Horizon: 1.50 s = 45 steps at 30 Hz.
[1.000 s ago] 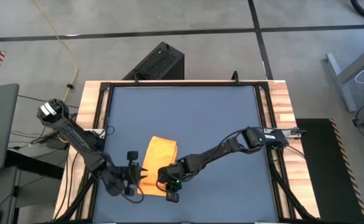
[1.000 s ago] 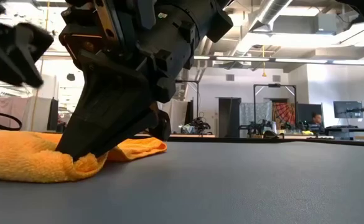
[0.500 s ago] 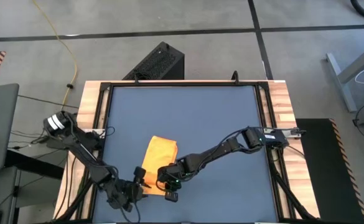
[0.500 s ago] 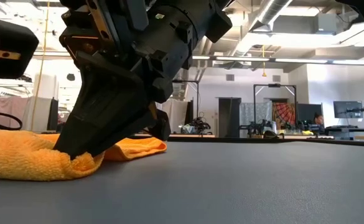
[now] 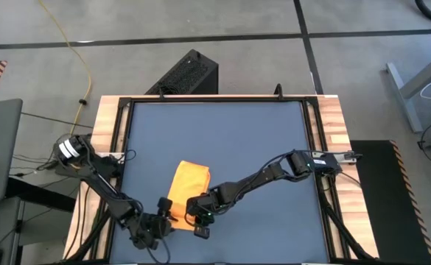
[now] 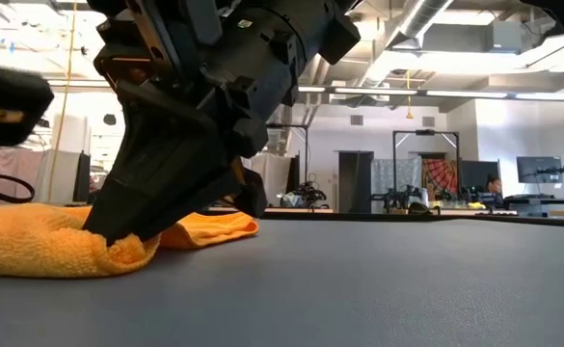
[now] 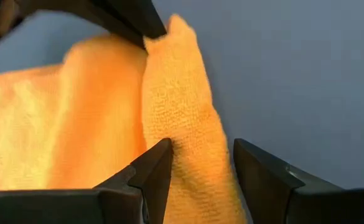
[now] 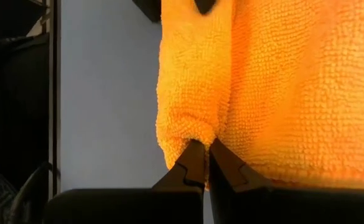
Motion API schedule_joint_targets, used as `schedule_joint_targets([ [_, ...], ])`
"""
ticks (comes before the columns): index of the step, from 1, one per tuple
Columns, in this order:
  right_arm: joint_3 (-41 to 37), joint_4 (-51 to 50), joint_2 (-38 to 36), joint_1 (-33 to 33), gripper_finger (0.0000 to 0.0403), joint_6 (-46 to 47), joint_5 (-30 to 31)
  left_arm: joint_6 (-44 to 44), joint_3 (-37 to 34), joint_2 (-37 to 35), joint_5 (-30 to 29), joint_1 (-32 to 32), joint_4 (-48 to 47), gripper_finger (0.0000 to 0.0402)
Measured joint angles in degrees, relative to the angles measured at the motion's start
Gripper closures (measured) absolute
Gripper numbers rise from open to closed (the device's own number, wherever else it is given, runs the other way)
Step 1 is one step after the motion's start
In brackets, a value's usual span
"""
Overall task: Roll towel
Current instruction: Roll the yellow microfiber cloth on the table
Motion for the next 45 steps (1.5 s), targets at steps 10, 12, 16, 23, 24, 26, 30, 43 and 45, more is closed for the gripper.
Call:
schedule_joint_targets([
  [10, 0.0, 1.7, 0.0, 0.7, 0.0379, 6.8, 0.0, -6.4, 0.1, 2.9, -1.4, 1.8, -1.9, 0.0256],
  [12, 0.0, 2.0, 0.0, 1.1, 0.037, 7.0, 0.0, -8.0, 0.1, 2.9, -0.1, 2.5, -2.9, 0.0275],
  [16, 0.0, 1.2, 0.0, 1.9, 0.0344, 8.1, 0.0, -9.0, 0.2, 2.7, 3.2, 3.6, -4.1, 0.0343],
  [23, 0.1, -1.6, -0.1, 2.1, 0.0321, 11.0, -0.9, -9.0, 0.1, 2.5, 8.2, 4.1, -4.0, 0.0395],
  [24, 0.1, -1.7, -0.1, 2.2, 0.032, 10.9, -1.3, -9.0, 0.1, 2.3, 9.5, 4.3, -4.0, 0.0397],
  [26, 0.1, -2.2, -0.6, 2.4, 0.032, 10.5, -1.7, -8.9, 0.1, 1.6, 12.7, 4.9, -3.7, 0.0398],
  [30, 0.1, -4.4, -2.6, 3.5, 0.0319, 9.3, -1.8, -7.7, 0.0, -0.7, 18.8, 6.1, -4.2, 0.0399],
  [43, 0.2, 6.1, -4.3, 11.8, 0.0319, -9.4, 21.3, -5.0, -0.1, -4.8, 27.7, 11.0, -6.5, 0.0401],
  [45, 0.1, 7.7, -3.2, 13.3, 0.0314, -15.5, 27.0, -4.6, -0.1, -4.8, 28.7, 11.8, -6.1, 0.0401],
])
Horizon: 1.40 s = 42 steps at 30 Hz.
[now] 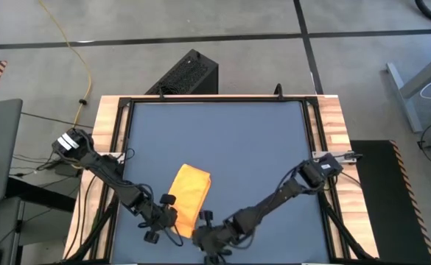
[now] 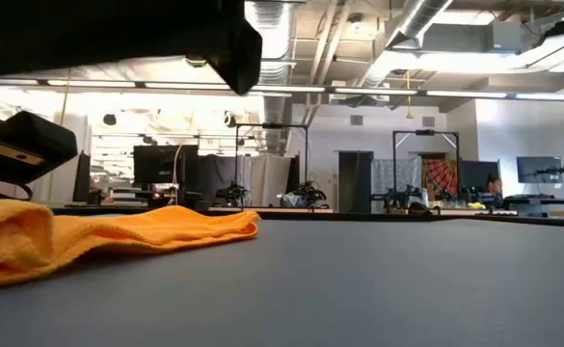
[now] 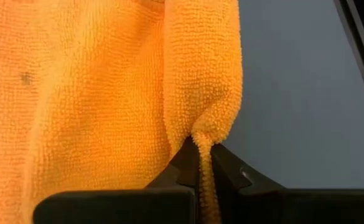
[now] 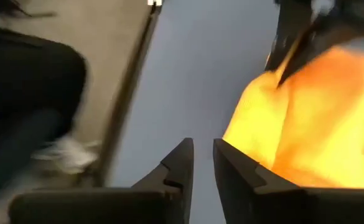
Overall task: Roll towel
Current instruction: Roll the yellow microfiber cloth on the table
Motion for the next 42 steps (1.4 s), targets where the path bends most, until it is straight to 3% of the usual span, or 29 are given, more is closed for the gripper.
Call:
schedule_joint_targets([
  [3, -0.1, 2.2, 1.4, 1.4, 0.0296, -7.9, 6.8, 0.3, 0.0, 0.0, 0.5, 0.8, 0.5, 0.0401],
  [6, -0.1, 2.9, 1.4, 1.7, 0.0265, -9.0, 9.8, 0.7, 0.0, 0.0, 1.3, 1.4, 0.7, 0.0401],
  [12, 0.0, 2.9, 1.6, 0.4, 0.018, -6.9, 10.1, 1.5, 0.0, 0.0, 1.5, 2.9, 0.9, 0.0401],
  [16, 0.0, 0.9, 3.8, -0.2, 0.0149, -7.0, 10.6, 2.1, 0.0, 0.0, 1.4, 4.1, 1.1, 0.0401],
  [26, 0.0, -1.5, 5.2, -0.1, 0.0157, -5.1, 15.5, 2.3, 0.1, 0.0, 2.1, 4.8, 1.1, 0.0401],
  [35, 0.0, -0.3, 7.3, 0.6, 0.0195, -2.0, 13.8, 2.7, 0.1, 0.0, 2.5, 4.8, 1.7, 0.0401],
  [42, 0.2, 0.9, 9.1, 1.2, 0.0223, 2.5, 16.5, 2.7, 0.1, 0.0, 3.0, 4.8, 2.0, 0.0401],
])
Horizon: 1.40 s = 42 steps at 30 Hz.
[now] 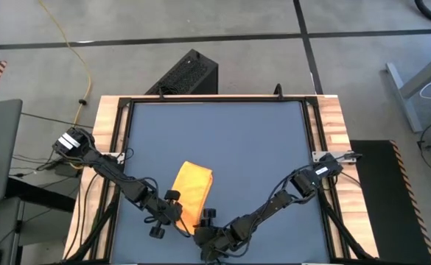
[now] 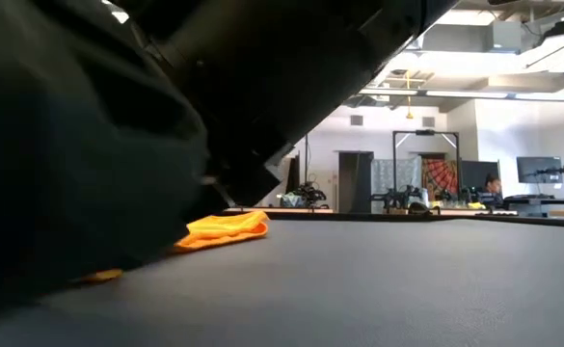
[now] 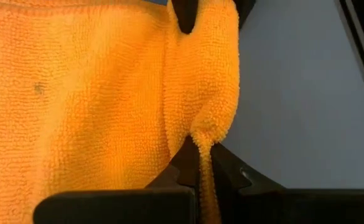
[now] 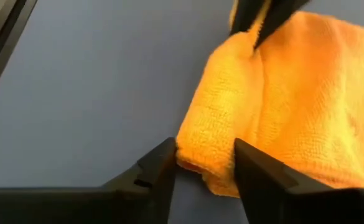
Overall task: Roll towel
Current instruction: Roll the yellow microfiber cloth on the table
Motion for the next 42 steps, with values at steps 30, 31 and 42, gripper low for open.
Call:
schedule_joint_targets([
  [30, -0.3, 0.6, -2.5, -0.6, 0.0376, 46.3, -9.6, 3.0, 0.1, -0.9, 14.0, 3.6, -4.4, 0.0328],
  [31, -0.3, 0.5, -2.5, -0.3, 0.0377, 47.3, -8.9, 3.3, 0.1, -1.5, 14.6, 3.9, -4.9, 0.0319],
  [42, -0.2, -1.2, -2.5, 1.1, 0.0376, 56.9, -5.2, 11.9, 0.0, -13.9, 4.4, 1.0, -6.7, 0.0299],
])
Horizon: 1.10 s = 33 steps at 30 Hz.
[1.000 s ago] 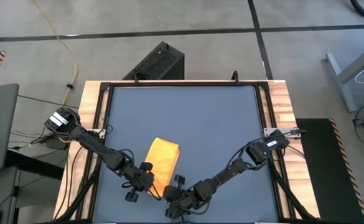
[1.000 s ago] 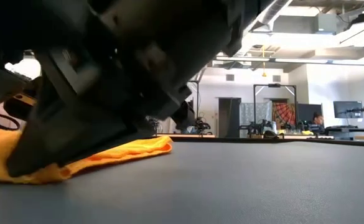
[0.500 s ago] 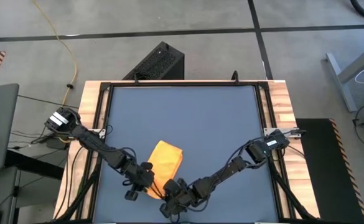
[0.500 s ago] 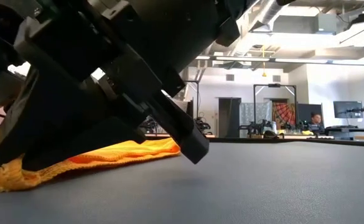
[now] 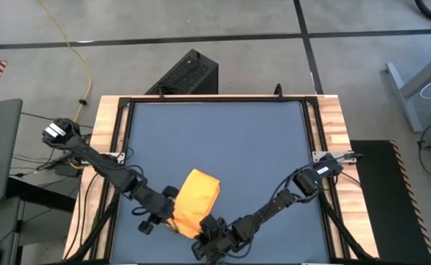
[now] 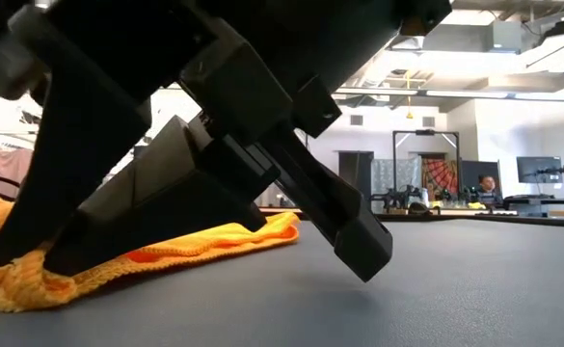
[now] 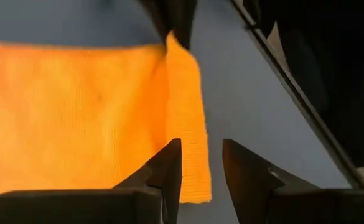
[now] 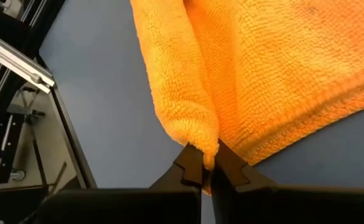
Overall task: Roll towel
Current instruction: Roll the yellow microfiber cloth on the table
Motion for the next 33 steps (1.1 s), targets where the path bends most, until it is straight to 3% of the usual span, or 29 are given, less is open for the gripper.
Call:
schedule_joint_targets([
  [6, 0.0, 0.7, 0.0, -0.1, 0.0375, 0.0, 0.4, 7.3, -2.2, -0.4, -7.0, -7.0, 6.1, 0.0301],
  [12, 0.0, 0.7, 0.0, -0.1, 0.0374, -0.5, 1.3, 12.4, -2.8, 5.2, -14.5, -12.6, 12.5, 0.0301],
  [19, 0.0, 0.8, 0.0, -0.2, 0.0374, -0.5, 1.3, 11.1, -2.8, 11.2, -28.0, -14.4, 12.5, 0.0301],
  [27, 0.0, 0.9, 0.0, -0.3, 0.0361, 0.1, 1.5, 8.2, -2.8, 13.4, -27.2, -12.7, 11.6, 0.0301],
  [33, 0.0, 0.4, 0.0, -1.4, 0.0323, 8.5, -1.7, 6.6, -2.8, 13.4, -24.7, -11.2, 10.7, 0.0301],
])
